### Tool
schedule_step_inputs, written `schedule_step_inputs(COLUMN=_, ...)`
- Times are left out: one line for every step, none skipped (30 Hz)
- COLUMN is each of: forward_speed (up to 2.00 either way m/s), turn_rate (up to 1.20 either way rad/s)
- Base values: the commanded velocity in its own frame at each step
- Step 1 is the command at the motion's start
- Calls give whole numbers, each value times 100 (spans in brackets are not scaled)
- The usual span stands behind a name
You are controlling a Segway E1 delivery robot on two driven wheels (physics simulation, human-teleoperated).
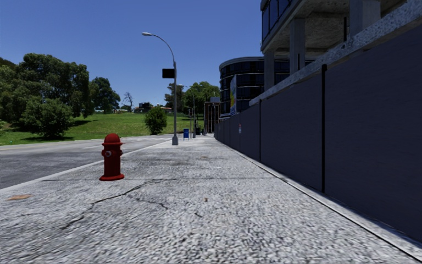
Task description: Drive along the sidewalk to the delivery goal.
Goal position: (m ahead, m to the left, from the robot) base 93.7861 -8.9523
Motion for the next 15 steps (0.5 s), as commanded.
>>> schedule_step_inputs(forward_speed=200, turn_rate=0)
schedule_step_inputs(forward_speed=200, turn_rate=0)
schedule_step_inputs(forward_speed=200, turn_rate=0)
schedule_step_inputs(forward_speed=200, turn_rate=0)
schedule_step_inputs(forward_speed=200, turn_rate=0)
schedule_step_inputs(forward_speed=200, turn_rate=0)
schedule_step_inputs(forward_speed=200, turn_rate=0)
schedule_step_inputs(forward_speed=200, turn_rate=0)
schedule_step_inputs(forward_speed=200, turn_rate=0)
schedule_step_inputs(forward_speed=200, turn_rate=0)
schedule_step_inputs(forward_speed=200, turn_rate=0)
schedule_step_inputs(forward_speed=200, turn_rate=0)
schedule_step_inputs(forward_speed=200, turn_rate=0)
schedule_step_inputs(forward_speed=200, turn_rate=0)
schedule_step_inputs(forward_speed=200, turn_rate=0)
